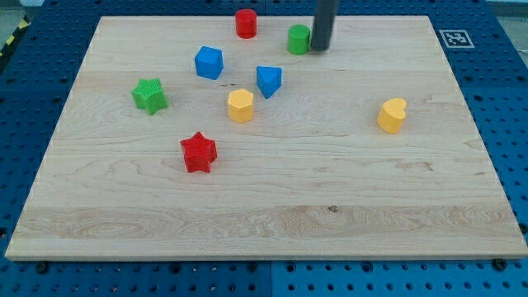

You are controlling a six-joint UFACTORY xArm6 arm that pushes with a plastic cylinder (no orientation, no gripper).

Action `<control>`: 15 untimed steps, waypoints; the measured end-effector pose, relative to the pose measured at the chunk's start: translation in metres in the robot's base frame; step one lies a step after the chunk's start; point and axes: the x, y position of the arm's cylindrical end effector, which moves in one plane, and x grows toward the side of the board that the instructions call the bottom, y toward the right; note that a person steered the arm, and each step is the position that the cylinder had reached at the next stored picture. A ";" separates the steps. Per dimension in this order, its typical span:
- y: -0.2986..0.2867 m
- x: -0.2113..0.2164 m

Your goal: Move the green circle towards the top left

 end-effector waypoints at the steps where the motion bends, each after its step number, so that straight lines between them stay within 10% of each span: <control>1: -0.005 -0.026; 15: -0.168 0.007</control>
